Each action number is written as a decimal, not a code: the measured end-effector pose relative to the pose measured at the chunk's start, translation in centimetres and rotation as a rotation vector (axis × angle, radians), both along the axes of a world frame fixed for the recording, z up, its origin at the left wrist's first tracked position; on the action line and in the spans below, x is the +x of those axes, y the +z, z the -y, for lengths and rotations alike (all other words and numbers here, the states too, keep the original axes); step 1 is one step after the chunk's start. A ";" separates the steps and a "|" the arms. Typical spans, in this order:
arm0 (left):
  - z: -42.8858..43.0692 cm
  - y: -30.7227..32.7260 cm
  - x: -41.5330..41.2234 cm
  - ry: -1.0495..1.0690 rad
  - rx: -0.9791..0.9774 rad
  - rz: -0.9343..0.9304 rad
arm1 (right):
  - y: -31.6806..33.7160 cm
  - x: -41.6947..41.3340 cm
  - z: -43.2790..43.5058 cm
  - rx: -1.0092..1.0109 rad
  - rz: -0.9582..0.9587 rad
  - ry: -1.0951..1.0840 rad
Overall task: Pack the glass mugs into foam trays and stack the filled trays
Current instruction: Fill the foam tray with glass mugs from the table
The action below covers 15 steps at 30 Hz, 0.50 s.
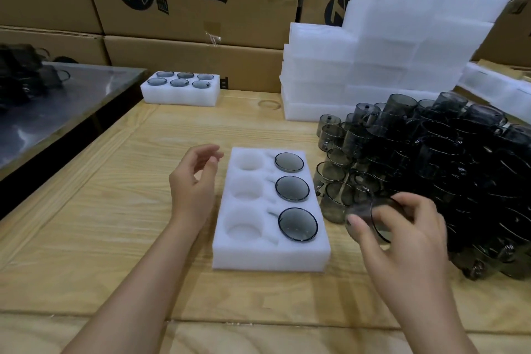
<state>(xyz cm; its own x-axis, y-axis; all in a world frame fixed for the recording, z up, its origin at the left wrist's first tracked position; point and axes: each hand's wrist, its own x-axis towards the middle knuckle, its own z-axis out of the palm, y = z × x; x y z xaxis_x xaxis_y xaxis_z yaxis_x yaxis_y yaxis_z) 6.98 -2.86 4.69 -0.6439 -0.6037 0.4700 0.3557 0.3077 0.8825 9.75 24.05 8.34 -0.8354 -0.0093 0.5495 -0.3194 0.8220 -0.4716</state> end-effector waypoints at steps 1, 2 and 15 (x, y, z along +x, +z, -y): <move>-0.4 0.4 0.4 -0.019 -0.039 -0.046 | 0.6 -0.2 0.8 -0.074 -0.001 0.051; -0.8 0.8 0.7 -0.048 -0.089 -0.100 | 1.3 -0.5 1.8 -0.146 0.004 0.104; -2.9 2.4 1.2 -0.127 -0.785 -0.218 | 3.8 -3.8 11.5 -0.267 0.266 0.318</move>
